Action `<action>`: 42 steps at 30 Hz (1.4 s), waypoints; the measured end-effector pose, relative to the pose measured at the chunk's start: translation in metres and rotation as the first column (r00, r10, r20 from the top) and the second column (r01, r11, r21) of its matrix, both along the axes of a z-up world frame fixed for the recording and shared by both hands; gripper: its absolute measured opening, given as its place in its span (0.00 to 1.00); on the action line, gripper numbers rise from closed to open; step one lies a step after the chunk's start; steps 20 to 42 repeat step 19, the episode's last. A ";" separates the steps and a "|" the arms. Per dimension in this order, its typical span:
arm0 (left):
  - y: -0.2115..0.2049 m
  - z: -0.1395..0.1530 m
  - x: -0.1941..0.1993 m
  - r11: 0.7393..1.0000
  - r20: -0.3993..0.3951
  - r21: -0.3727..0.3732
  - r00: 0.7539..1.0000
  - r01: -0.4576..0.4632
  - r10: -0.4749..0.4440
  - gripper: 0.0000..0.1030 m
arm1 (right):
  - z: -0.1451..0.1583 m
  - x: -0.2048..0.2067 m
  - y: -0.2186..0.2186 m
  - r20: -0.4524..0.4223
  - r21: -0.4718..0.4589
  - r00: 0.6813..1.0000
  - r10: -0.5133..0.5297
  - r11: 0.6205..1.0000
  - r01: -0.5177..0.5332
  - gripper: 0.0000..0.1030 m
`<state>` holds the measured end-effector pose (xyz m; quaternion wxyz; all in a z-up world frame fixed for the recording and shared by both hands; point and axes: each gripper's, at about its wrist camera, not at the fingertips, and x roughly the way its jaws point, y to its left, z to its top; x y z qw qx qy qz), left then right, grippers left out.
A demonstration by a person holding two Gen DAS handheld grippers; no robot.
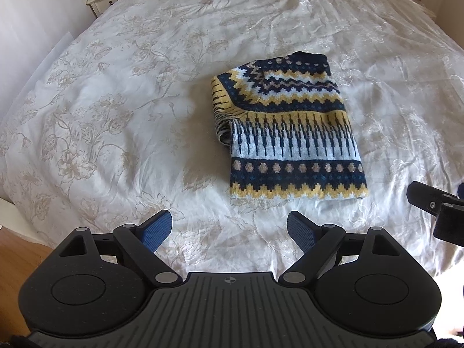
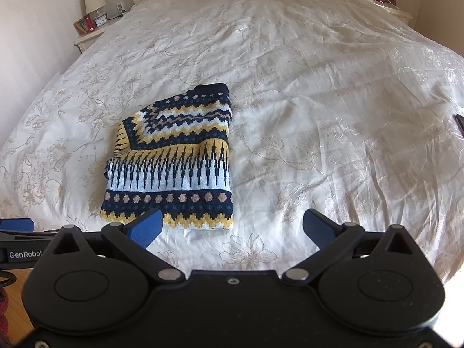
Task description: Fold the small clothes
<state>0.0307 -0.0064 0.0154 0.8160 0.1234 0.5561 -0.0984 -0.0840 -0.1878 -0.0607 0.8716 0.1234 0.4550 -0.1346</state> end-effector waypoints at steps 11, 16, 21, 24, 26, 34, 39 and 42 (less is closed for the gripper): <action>-0.001 -0.005 0.009 1.000 -0.017 0.004 1.000 -0.013 0.013 0.84 | -0.009 0.005 -0.005 -0.042 0.008 0.999 -0.004 1.000 0.004 0.99; -0.003 -0.008 0.011 1.000 -0.026 0.006 1.000 -0.014 0.014 0.84 | -0.013 0.008 -0.005 -0.054 0.012 0.999 -0.001 1.000 0.002 0.99; -0.003 -0.011 0.014 1.000 -0.036 0.002 0.999 -0.009 0.010 0.84 | -0.014 0.011 -0.005 -0.061 0.013 0.998 0.001 1.000 0.000 0.99; -0.003 -0.011 0.014 1.000 -0.036 0.002 0.999 -0.009 0.010 0.84 | -0.014 0.011 -0.005 -0.061 0.013 0.998 0.001 1.000 0.000 0.99; -0.003 -0.011 0.014 1.000 -0.036 0.002 0.999 -0.009 0.010 0.84 | -0.014 0.011 -0.005 -0.061 0.013 0.998 0.001 1.000 0.000 0.99; -0.003 -0.011 0.014 1.000 -0.036 0.002 0.999 -0.009 0.010 0.84 | -0.014 0.011 -0.005 -0.061 0.013 0.998 0.001 1.000 0.000 0.99; -0.003 -0.011 0.014 1.000 -0.036 0.002 0.999 -0.009 0.010 0.84 | -0.014 0.011 -0.005 -0.061 0.013 0.998 0.001 1.000 0.000 0.99; -0.003 -0.011 0.014 1.000 -0.036 0.002 0.999 -0.009 0.010 0.84 | -0.014 0.011 -0.005 -0.061 0.013 0.998 0.001 1.000 0.000 0.99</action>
